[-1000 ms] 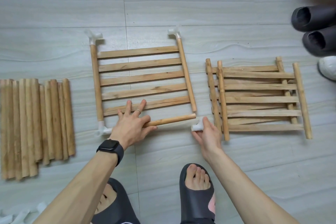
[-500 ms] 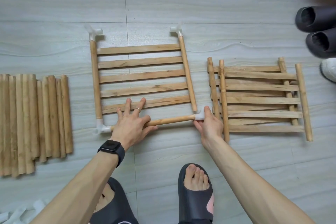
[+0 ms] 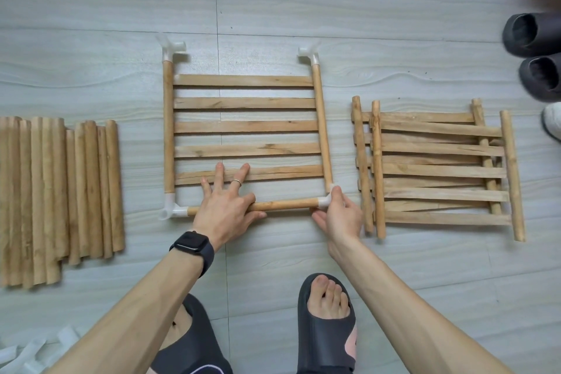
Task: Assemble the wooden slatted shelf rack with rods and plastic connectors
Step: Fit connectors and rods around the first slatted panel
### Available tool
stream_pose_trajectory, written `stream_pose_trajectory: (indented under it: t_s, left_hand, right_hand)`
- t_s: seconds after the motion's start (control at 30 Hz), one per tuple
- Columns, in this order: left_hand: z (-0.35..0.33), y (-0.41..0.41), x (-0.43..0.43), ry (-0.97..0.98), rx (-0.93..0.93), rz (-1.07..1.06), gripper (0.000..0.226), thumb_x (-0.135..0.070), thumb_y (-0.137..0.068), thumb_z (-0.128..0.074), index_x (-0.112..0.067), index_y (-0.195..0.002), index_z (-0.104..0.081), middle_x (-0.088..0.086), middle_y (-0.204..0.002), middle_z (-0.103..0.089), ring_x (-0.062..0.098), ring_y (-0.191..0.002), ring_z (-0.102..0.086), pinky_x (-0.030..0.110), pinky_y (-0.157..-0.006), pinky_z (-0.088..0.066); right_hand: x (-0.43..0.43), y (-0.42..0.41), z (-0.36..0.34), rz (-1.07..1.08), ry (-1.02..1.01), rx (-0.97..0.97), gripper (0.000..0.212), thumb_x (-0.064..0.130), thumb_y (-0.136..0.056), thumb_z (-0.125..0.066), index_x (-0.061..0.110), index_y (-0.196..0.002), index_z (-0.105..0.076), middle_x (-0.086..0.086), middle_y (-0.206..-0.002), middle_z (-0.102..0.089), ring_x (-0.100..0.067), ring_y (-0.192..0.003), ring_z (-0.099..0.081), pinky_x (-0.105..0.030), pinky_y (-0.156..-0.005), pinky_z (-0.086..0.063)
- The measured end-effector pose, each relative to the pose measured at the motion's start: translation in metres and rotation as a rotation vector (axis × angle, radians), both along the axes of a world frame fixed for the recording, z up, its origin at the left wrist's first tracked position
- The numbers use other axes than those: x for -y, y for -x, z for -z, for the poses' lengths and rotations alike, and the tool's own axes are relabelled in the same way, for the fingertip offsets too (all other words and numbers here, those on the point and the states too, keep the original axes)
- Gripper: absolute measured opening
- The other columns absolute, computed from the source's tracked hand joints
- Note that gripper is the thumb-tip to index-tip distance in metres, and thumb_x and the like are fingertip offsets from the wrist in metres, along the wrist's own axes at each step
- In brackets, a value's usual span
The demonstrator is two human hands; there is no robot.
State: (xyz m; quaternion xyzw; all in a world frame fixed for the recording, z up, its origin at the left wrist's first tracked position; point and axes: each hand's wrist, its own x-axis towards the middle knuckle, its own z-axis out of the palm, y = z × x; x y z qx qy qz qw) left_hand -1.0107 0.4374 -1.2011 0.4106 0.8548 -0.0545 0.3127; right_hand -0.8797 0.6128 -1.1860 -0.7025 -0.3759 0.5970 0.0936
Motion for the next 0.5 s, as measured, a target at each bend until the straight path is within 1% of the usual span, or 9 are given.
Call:
stream_pose_trajectory:
  t_s: [0.07, 0.17, 0.23, 0.27, 0.3, 0.37, 0.4, 0.43, 0.5]
  left_hand:
    - [-0.003, 0.001, -0.009, -0.034, 0.043, -0.083, 0.068, -0.078, -0.090, -0.034, -0.023, -0.123, -0.058, 0.003, -0.169, -0.008, 0.054, -0.149, 0.002, 0.074, -0.113, -0.018]
    - [-0.009, 0.003, -0.027, -0.073, 0.095, -0.216, 0.091, -0.083, -0.086, -0.030, -0.019, -0.151, -0.032, 0.003, -0.167, -0.021, 0.057, -0.146, -0.008, 0.066, -0.115, -0.023]
    - [-0.010, 0.004, -0.028, -0.074, 0.056, -0.194, 0.086, -0.077, -0.092, -0.030, -0.022, -0.158, -0.021, 0.002, -0.166, -0.024, 0.058, -0.145, -0.014, 0.063, -0.115, -0.029]
    - [-0.010, 0.006, -0.026, -0.080, 0.022, -0.179, 0.079, -0.071, -0.096, -0.031, -0.024, -0.158, -0.021, 0.000, -0.165, -0.027, 0.056, -0.144, -0.019, 0.061, -0.112, -0.035]
    - [-0.011, 0.008, -0.024, -0.088, -0.020, -0.163, 0.070, -0.065, -0.099, -0.033, -0.025, -0.156, -0.026, 0.000, -0.161, -0.034, 0.054, -0.141, -0.027, 0.057, -0.105, -0.044]
    - [-0.012, 0.014, -0.025, -0.108, -0.114, -0.121, 0.049, -0.050, -0.103, -0.042, -0.025, -0.145, -0.039, 0.001, -0.146, -0.048, 0.046, -0.123, -0.048, 0.046, -0.075, -0.054]
    - [-0.012, 0.017, -0.027, -0.114, -0.155, -0.086, 0.040, -0.044, -0.103, -0.046, -0.023, -0.138, -0.043, 0.003, -0.138, -0.051, 0.042, -0.110, -0.055, 0.040, -0.062, -0.049]
    - [-0.012, 0.020, -0.030, -0.119, -0.189, -0.043, 0.033, -0.038, -0.104, -0.047, -0.022, -0.133, -0.045, 0.004, -0.133, -0.052, 0.038, -0.099, -0.059, 0.037, -0.056, -0.041]
    - [-0.013, 0.028, -0.035, -0.126, -0.235, 0.042, 0.022, -0.029, -0.106, -0.045, -0.020, -0.126, -0.049, 0.007, -0.127, -0.054, 0.033, -0.083, -0.065, 0.033, -0.053, -0.033]
  right_hand:
    - [-0.008, 0.003, -0.002, 0.070, 0.102, -0.043, 0.022, 0.039, -0.103, -0.057, 0.018, -0.107, -0.061, -0.011, -0.119, -0.064, -0.030, -0.105, -0.068, -0.040, -0.083, -0.060]
    - [-0.024, 0.003, -0.005, 0.029, 0.280, -0.128, 0.034, 0.045, -0.103, -0.055, 0.013, -0.111, -0.059, -0.011, -0.110, -0.068, -0.028, -0.101, -0.067, -0.044, -0.079, -0.057]
    - [-0.029, -0.001, -0.008, -0.029, 0.357, -0.188, 0.037, 0.046, -0.104, -0.053, 0.011, -0.113, -0.061, -0.009, -0.104, -0.071, -0.026, -0.098, -0.067, -0.041, -0.075, -0.057]
    - [-0.031, -0.003, -0.007, -0.056, 0.367, -0.200, 0.039, 0.045, -0.104, -0.051, 0.009, -0.112, -0.063, -0.007, -0.101, -0.071, -0.023, -0.093, -0.066, -0.036, -0.071, -0.056]
    - [-0.031, -0.005, -0.007, -0.085, 0.362, -0.199, 0.041, 0.044, -0.105, -0.049, 0.008, -0.110, -0.066, -0.005, -0.098, -0.071, -0.019, -0.085, -0.064, -0.031, -0.066, -0.053]
    - [-0.031, -0.008, -0.004, -0.126, 0.352, -0.196, 0.037, 0.041, -0.106, -0.049, 0.009, -0.106, -0.068, -0.003, -0.093, -0.071, -0.015, -0.073, -0.058, -0.027, -0.059, -0.042]
    - [-0.030, -0.009, -0.003, -0.131, 0.364, -0.203, 0.034, 0.039, -0.105, -0.051, 0.009, -0.105, -0.067, -0.002, -0.093, -0.072, -0.015, -0.070, -0.057, -0.027, -0.058, -0.039]
    - [-0.029, -0.009, -0.003, -0.134, 0.387, -0.217, 0.032, 0.038, -0.105, -0.052, 0.010, -0.105, -0.067, -0.001, -0.093, -0.072, -0.014, -0.069, -0.056, -0.027, -0.057, -0.037]
    - [-0.026, -0.009, -0.002, -0.136, 0.422, -0.256, 0.031, 0.039, -0.104, -0.054, 0.011, -0.109, -0.067, 0.001, -0.095, -0.075, -0.012, -0.069, -0.056, -0.026, -0.057, -0.036]
